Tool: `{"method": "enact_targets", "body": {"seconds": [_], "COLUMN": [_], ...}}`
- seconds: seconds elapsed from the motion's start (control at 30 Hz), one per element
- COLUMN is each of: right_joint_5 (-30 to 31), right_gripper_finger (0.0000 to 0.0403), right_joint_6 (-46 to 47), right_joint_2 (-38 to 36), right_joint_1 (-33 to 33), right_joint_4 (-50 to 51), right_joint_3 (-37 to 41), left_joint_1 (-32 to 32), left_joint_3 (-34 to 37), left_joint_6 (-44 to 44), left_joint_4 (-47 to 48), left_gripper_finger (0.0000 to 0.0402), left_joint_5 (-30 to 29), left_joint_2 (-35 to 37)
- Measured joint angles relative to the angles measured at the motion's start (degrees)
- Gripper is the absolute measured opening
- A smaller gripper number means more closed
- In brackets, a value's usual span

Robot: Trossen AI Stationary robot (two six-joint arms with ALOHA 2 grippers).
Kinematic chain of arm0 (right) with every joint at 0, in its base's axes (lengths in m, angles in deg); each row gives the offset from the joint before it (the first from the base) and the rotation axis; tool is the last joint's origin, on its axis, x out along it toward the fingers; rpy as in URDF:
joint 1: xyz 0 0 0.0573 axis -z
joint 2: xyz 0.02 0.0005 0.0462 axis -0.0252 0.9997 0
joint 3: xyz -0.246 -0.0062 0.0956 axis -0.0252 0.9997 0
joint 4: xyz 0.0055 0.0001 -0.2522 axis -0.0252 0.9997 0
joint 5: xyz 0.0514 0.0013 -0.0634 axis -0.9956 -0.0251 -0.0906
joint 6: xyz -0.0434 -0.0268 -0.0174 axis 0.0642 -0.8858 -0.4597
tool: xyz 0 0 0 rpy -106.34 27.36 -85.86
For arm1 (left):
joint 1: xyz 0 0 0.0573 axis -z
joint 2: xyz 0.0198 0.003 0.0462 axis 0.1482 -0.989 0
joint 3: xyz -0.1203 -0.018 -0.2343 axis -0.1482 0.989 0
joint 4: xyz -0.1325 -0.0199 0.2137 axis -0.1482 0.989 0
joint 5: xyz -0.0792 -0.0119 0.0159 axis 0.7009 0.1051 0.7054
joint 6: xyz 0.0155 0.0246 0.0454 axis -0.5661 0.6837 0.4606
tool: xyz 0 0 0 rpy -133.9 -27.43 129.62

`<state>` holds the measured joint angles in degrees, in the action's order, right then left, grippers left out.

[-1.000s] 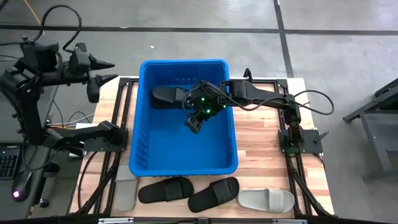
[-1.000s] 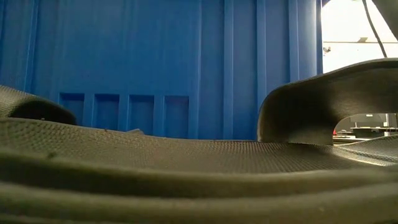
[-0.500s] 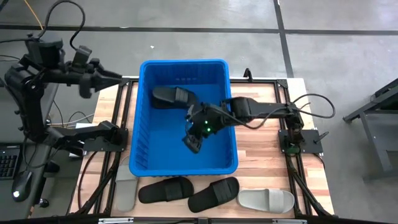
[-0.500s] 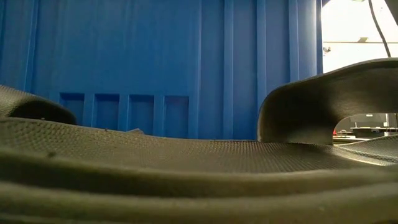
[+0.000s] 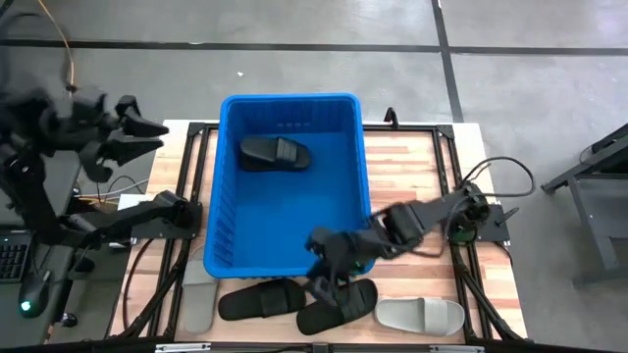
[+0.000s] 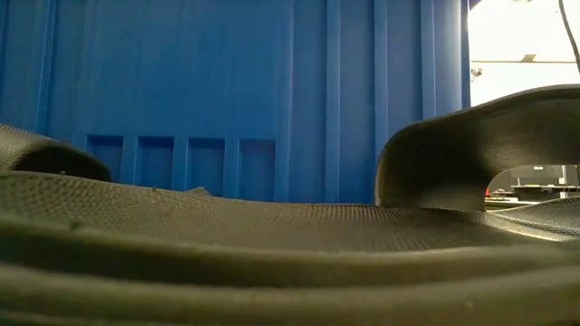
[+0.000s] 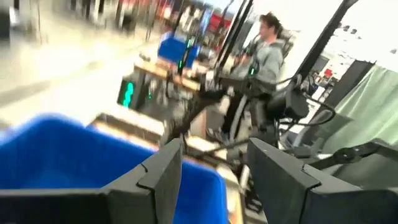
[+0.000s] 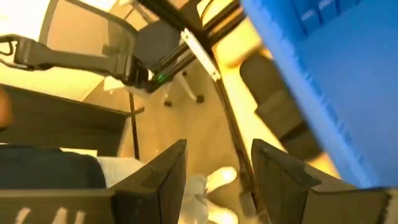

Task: Pick and place slides into bin
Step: Put the right black slide into the blue container

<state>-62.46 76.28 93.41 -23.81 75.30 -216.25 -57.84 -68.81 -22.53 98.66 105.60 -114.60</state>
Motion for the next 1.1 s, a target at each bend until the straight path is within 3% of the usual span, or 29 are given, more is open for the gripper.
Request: {"method": "enact_targets", "body": {"seconds": [0.17, 0.3, 0.67, 0.8, 0.93, 1.1], "right_joint_5": [0.4, 0.7, 23.3, 24.0, 23.0, 19.1], "right_gripper_finger": [0.0167, 0.0167, 0.0167, 0.0167, 0.0165, 0.0154], "right_joint_6": [4.6, 9.2, 28.6, 37.2, 40.0, 38.6], "right_joint_2": [0.0, 0.0, 0.0, 0.3, 0.3, 0.4], "right_joint_1": [-6.5, -13.2, -28.9, -29.9, -29.0, -24.7], "right_joint_4": [5.8, 11.3, 13.9, 14.1, 6.1, -16.1], "right_joint_3": [0.0, 0.0, 0.0, 3.3, 12.2, 27.3], "left_joint_1": [0.0, 0.0, 0.0, 0.0, 0.0, 0.0], "left_joint_3": [-0.1, 0.0, 0.0, 0.0, 0.0, 0.0], "left_joint_6": [-5.4, -7.4, -7.7, -7.7, -7.7, -9.2], "left_joint_4": [-10.8, -11.6, -2.6, 0.2, 1.1, 1.4], "left_gripper_finger": [0.0172, 0.0172, 0.0172, 0.0172, 0.0172, 0.0173], "left_joint_5": [-3.0, -10.6, -12.6, -13.3, -13.1, -13.2], "left_joint_2": [3.5, 4.5, 4.3, 4.3, 4.3, 4.3]}}
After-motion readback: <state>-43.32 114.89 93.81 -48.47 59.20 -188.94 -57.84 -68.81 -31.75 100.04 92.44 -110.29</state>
